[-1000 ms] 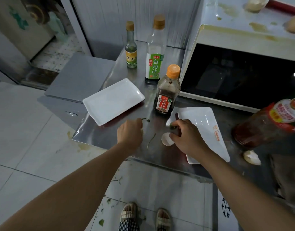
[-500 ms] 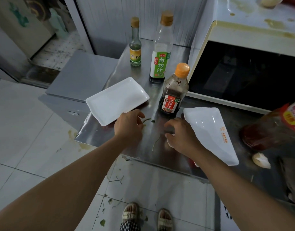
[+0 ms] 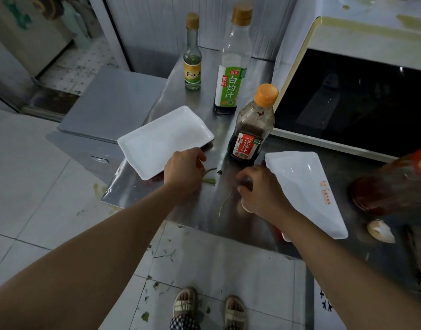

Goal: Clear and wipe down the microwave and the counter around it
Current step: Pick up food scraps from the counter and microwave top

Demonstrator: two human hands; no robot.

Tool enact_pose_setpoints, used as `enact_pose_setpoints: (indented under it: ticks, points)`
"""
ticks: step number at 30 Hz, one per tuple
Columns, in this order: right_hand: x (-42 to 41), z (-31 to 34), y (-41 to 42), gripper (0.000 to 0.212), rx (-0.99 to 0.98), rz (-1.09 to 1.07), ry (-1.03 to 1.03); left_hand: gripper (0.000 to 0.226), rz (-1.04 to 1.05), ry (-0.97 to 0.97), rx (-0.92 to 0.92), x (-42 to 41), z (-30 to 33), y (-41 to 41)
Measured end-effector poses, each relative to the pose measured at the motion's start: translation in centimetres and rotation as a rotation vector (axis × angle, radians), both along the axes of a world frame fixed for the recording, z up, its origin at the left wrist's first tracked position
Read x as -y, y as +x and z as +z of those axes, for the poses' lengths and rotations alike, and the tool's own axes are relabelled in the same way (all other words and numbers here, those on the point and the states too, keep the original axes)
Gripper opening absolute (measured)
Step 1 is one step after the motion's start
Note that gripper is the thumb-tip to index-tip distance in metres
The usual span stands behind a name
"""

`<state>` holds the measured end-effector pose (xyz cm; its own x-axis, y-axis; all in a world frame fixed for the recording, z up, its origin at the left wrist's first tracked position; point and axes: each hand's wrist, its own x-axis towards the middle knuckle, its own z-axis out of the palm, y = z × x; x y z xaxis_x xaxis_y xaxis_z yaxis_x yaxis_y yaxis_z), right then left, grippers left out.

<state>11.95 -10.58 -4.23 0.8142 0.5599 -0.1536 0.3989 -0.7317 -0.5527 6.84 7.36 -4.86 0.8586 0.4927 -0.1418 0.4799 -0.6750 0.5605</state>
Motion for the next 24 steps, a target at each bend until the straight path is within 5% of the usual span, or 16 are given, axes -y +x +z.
enact_pose_setpoints:
  ticks: [17,24]
  points:
    - [-6.3,-2.6,-1.1,0.015,0.235,0.052,-0.097,0.023,0.165,-0.318,0.072,-1.9,-0.1,-2.8]
    - [-6.3,-1.4,-1.2,0.006,0.137,0.010,0.011,0.015,0.291,-0.514,0.195,-2.1,0.8,-3.4]
